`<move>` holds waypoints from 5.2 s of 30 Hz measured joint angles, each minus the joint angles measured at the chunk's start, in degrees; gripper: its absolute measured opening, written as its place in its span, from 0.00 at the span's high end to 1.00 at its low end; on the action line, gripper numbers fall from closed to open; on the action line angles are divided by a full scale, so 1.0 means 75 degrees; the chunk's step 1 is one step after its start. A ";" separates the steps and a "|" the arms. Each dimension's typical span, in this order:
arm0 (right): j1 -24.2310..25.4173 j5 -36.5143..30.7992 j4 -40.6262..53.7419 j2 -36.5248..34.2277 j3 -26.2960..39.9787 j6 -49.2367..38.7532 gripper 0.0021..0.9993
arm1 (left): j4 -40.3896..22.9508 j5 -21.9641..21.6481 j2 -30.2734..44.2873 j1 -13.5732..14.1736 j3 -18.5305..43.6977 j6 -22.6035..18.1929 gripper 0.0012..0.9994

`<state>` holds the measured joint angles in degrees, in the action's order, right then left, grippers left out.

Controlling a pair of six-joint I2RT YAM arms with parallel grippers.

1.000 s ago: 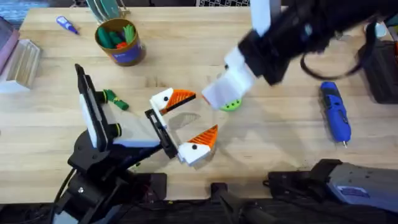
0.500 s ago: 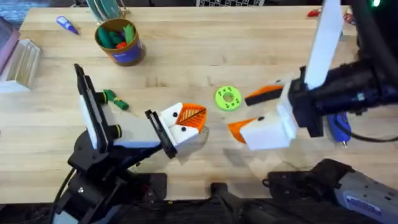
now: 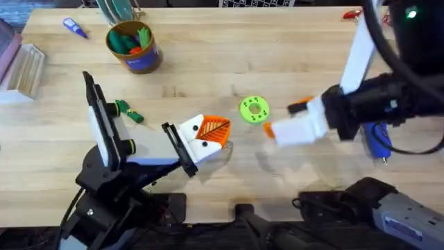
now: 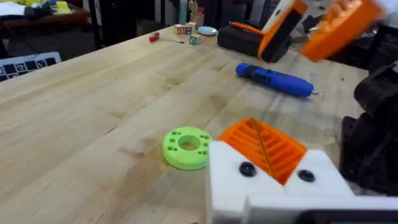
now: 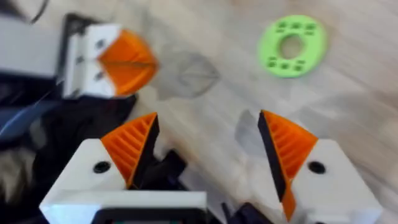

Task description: Pick up the gripper from the table and insert it into the empty holder that is missing its gripper. Then pick up a screw, insert it into the mounting hole, and use the screwdriver to tighten it. Finally, clean up the table by picking up the vegetable and placing it into the bucket.

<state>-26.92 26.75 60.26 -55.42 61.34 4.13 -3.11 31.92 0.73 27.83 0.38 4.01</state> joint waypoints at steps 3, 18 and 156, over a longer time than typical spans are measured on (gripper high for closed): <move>0.0828 -0.0543 0.0035 -0.0085 0.0000 0.0034 0.01 | 0.0000 0.0000 0.0000 0.0000 0.0000 0.0000 0.98; 0.5346 -0.3735 -0.0249 -0.0955 -0.0003 -0.1152 0.01 | -0.0001 0.0000 0.0000 0.0000 0.0000 0.0000 0.98; -0.2433 -0.0288 -1.1798 -0.0510 -0.2081 -0.0007 0.98 | 0.0000 -0.0227 0.0000 0.0000 0.0000 0.0006 0.98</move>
<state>-45.17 24.59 -28.23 -59.25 45.74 4.08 -3.11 30.22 0.73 27.83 0.38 4.05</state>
